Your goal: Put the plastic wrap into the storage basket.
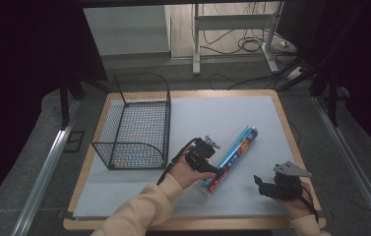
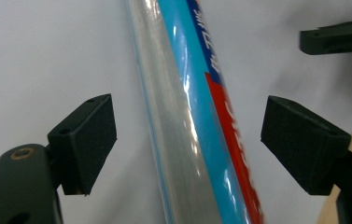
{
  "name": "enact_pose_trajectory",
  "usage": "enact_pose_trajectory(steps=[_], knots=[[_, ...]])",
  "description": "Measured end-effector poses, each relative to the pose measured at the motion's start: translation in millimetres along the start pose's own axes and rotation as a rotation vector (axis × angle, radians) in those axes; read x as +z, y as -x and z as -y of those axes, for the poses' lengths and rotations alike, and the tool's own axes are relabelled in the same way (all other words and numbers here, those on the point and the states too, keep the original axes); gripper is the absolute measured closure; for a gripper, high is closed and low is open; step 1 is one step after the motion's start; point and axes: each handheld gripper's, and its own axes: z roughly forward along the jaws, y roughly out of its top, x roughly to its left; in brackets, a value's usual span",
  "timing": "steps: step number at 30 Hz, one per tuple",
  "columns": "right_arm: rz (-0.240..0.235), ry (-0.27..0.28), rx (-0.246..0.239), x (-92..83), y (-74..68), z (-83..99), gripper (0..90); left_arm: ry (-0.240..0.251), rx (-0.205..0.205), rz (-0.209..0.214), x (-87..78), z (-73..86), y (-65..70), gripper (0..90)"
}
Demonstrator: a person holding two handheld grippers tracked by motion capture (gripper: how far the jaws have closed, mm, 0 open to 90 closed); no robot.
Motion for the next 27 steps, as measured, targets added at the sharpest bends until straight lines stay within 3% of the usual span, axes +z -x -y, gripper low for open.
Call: enact_pose_trajectory(steps=[7, 18, 27], knots=[[0.009, -0.011, -0.002, 1.8, 3.0, 1.7, 12.6, -0.039, -0.014, 0.002, 21.2, -15.0, 1.7, 18.0], [0.009, -0.022, -0.007, 3.9, 2.9, 2.7, 12.6, -0.079, -0.015, -0.01, 48.3, -22.0, 6.5, 18.0], [0.004, -0.026, -0.012, 5.3, 3.9, 3.6, 12.6, -0.106, -0.032, -0.066, 65.3, -29.4, 6.6, 22.4]])
